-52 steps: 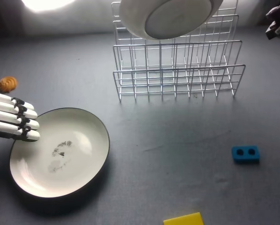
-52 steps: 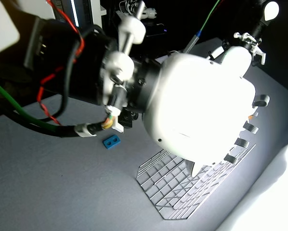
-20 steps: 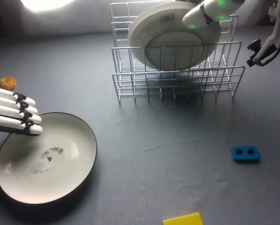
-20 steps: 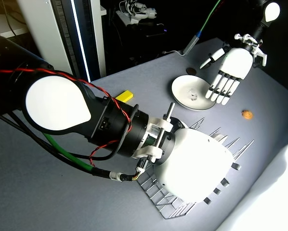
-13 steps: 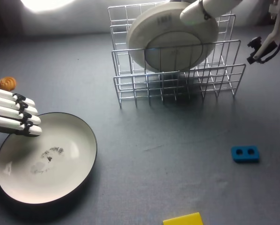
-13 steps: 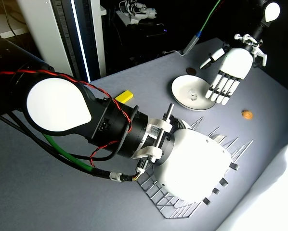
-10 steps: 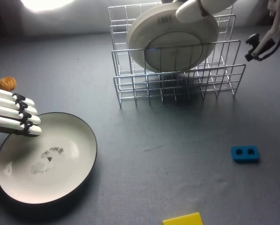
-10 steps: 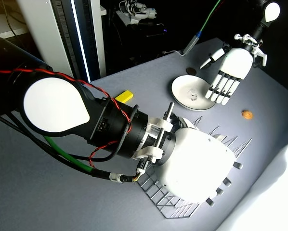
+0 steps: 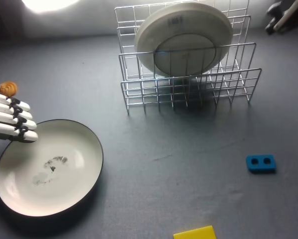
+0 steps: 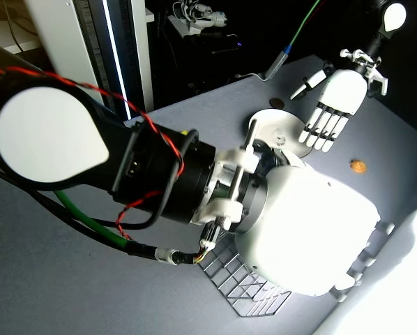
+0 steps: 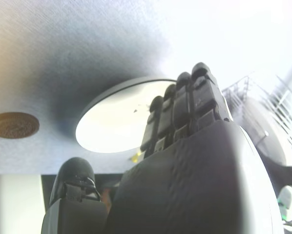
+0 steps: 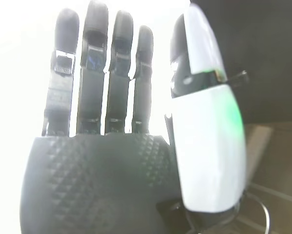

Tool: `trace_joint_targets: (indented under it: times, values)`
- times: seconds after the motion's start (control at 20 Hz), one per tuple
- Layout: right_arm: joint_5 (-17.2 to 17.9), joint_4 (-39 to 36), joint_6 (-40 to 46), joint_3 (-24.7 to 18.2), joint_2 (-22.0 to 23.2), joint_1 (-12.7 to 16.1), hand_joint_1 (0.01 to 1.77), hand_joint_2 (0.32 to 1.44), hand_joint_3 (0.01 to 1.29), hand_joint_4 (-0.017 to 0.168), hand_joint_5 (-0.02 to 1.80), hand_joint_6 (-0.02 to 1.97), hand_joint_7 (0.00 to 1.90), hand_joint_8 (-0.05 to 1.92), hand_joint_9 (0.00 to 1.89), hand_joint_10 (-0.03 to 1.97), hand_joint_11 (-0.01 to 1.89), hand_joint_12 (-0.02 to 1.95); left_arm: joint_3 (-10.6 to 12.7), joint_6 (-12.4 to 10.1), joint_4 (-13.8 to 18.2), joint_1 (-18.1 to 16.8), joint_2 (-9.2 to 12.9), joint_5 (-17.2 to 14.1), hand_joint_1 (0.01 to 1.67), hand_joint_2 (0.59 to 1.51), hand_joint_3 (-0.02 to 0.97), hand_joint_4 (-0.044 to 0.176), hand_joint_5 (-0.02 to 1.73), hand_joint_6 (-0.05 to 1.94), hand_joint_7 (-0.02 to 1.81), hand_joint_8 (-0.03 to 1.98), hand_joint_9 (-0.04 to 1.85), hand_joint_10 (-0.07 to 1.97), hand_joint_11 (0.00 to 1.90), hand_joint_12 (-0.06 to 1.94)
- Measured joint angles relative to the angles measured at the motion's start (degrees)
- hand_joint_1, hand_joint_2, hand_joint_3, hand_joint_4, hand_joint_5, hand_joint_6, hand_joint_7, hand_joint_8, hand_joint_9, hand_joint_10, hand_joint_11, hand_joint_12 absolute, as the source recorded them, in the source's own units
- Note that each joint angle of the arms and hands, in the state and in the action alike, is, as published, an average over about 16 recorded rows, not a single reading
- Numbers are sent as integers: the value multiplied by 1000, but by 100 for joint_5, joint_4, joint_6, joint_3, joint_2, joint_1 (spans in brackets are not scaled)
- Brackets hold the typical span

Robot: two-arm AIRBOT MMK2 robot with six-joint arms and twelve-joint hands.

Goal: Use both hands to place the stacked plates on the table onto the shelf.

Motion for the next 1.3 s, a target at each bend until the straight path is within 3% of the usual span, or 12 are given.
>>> trace_joint_targets:
  times: [0.35,0.6,0.85,1.3]
  values:
    - [99,-151,-2003,-877,170,313,1097,993,15,-2,292,45,300,13,291,22,117,431,15,0,-5,88,39,-11,15,1143,17,2,18,19,6,-8,21,10,13,-10]
    - [-39,-27,-3694,-1762,257,277,1125,954,15,1,73,45,60,13,56,23,16,107,29,-1,-34,206,25,15,14,1147,16,2,18,19,-1,-11,20,13,13,-10]
    - [-41,1119,-5896,-2508,285,-78,1133,921,15,4,19,44,9,12,21,22,19,-3,41,-24,-91,366,-13,95,14,1149,16,2,20,18,-7,-15,20,16,13,-9]
    - [534,3959,-9615,-3218,225,-1139,1077,900,16,5,19,42,13,13,21,22,24,9,74,-283,-420,814,-129,301,14,1154,17,-2,14,-1,-12,-19,20,20,13,-6]
